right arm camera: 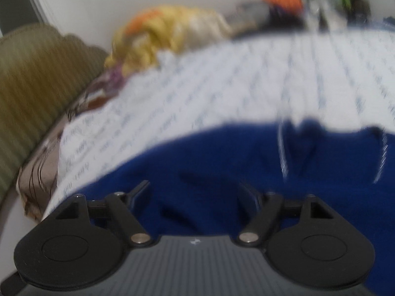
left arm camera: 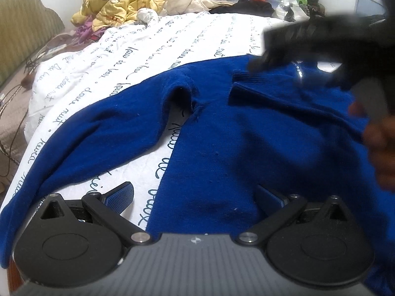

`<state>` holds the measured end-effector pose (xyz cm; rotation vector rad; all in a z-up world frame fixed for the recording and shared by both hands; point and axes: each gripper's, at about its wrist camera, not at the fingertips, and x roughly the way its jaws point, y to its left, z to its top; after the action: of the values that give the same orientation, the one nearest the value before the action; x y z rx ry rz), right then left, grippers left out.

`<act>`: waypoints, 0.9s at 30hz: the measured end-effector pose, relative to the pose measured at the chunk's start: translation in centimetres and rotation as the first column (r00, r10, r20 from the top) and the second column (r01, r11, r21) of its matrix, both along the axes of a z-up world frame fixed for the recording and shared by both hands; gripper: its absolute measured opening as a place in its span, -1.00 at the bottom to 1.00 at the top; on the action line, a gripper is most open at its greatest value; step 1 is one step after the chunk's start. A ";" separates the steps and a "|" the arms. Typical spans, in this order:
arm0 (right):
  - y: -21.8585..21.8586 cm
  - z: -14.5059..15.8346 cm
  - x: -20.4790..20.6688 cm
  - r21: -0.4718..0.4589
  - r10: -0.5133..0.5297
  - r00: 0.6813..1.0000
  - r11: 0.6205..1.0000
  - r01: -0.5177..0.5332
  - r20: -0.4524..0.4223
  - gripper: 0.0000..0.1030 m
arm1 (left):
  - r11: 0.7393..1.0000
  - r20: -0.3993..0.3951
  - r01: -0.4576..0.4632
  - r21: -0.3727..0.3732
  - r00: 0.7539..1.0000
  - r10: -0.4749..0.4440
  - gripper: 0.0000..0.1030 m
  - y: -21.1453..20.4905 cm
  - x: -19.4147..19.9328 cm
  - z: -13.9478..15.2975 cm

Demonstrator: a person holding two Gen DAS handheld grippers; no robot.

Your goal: Fold small clothes

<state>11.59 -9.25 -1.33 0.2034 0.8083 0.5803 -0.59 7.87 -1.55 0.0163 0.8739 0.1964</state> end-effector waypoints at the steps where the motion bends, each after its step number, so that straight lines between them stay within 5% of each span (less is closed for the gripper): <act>1: 0.6 -0.9 0.1 -0.016 0.021 0.999 1.000 -0.022 -0.030 0.49 | 1.000 0.001 0.001 0.004 1.000 -0.001 1.00 0.0 0.0 0.0; 7: 1.9 -0.5 -1.3 -0.059 0.047 0.998 0.997 -0.045 0.039 0.49 | 1.000 0.006 -0.022 0.009 1.000 0.022 1.00 0.8 -0.6 0.4; 11: 3.0 -1.0 -2.0 -0.196 0.061 0.996 0.979 -0.048 0.061 0.49 | 0.999 0.025 -0.019 0.043 1.000 0.018 1.00 2.4 -1.3 0.9; 15: 1.7 -0.7 -3.2 -0.148 0.073 0.995 0.987 -0.062 0.066 0.49 | 0.984 0.098 0.030 0.174 0.994 -0.048 1.00 5.4 -3.0 2.1; 19: 0.6 -0.2 -4.4 -0.142 0.069 0.994 0.988 -0.057 0.082 0.49 | 0.988 0.099 0.052 0.146 0.993 -0.067 0.99 10.7 -4.6 2.7; 24: -0.9 0.1 -5.6 -0.121 0.060 0.994 0.991 -0.049 0.086 0.49 | 0.991 0.041 0.008 0.134 0.999 -0.014 0.57 15.6 -5.9 2.5; 27: -1.6 0.3 -6.2 -0.104 0.048 0.995 0.994 -0.038 0.087 0.49 | 0.985 -0.008 -0.010 0.173 1.000 0.012 -0.05 16.8 -6.2 2.0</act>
<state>5.43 -10.84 -1.02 0.0656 0.7552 0.5829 -6.84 24.65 0.40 0.1748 0.8638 0.2822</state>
